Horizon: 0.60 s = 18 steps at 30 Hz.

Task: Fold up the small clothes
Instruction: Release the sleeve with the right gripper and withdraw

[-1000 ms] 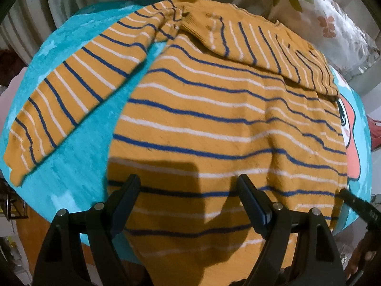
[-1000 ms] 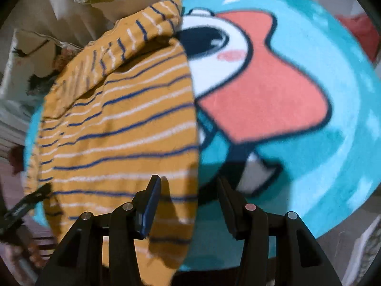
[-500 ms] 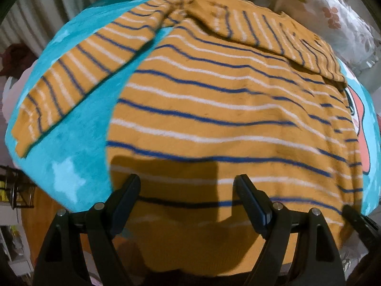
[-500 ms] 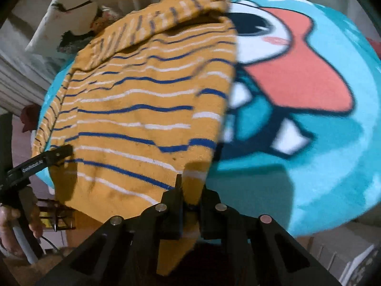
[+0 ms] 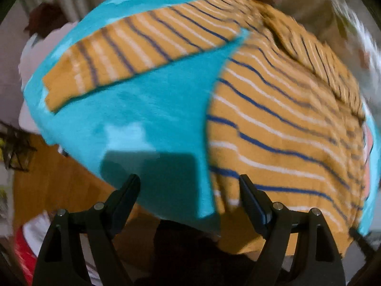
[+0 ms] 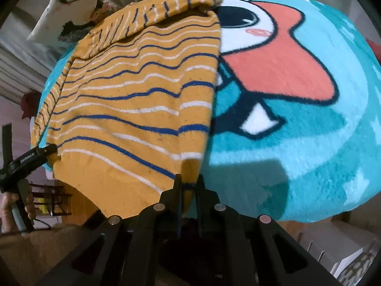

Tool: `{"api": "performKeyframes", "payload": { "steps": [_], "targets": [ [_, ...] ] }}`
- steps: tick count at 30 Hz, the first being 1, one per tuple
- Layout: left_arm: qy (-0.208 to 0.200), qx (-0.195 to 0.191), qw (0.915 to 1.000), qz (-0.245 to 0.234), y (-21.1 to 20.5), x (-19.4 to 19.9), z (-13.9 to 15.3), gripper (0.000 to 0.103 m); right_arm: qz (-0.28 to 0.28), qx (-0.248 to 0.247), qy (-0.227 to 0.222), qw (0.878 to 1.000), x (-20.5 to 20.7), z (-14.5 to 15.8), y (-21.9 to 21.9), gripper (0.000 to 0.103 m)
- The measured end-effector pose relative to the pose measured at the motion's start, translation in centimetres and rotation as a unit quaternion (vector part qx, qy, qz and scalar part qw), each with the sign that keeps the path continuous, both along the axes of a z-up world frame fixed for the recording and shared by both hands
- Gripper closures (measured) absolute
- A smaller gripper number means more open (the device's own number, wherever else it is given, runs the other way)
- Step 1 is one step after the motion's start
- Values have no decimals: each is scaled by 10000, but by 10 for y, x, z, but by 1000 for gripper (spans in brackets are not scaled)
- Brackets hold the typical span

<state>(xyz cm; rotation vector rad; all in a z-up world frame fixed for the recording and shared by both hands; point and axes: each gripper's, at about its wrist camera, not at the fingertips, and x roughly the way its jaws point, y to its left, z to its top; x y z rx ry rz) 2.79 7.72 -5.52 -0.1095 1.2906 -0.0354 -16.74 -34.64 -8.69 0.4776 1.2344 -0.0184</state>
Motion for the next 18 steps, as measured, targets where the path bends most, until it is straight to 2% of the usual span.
{"api": "performKeyframes", "payload": {
  "steps": [2, 4, 8, 10, 15, 18],
  "targets": [
    [-143, -37, 9997, 210, 19, 2, 9, 21, -145, 63, -49, 9999, -3, 7, -3, 91],
    [-384, 118, 9982, 438, 39, 5, 21, 21, -247, -29, -161, 9996, -3, 19, -4, 91],
    [-577, -32, 9952, 788, 70, 19, 33, 21, -329, -274, -460, 9980, 13, 42, 1, 90],
    [-548, -14, 9939, 955, 90, 28, 32, 21, -317, -307, -576, 9974, 26, 49, 9, 81],
    [-728, 404, 9908, 1065, 125, 49, 30, 21, -111, -312, -746, 9967, 64, 58, 48, 75],
    [-769, 441, 9906, 1041, 145, 63, 33, 21, 69, -300, -765, 9966, 86, 59, 73, 67]
  ]
}}
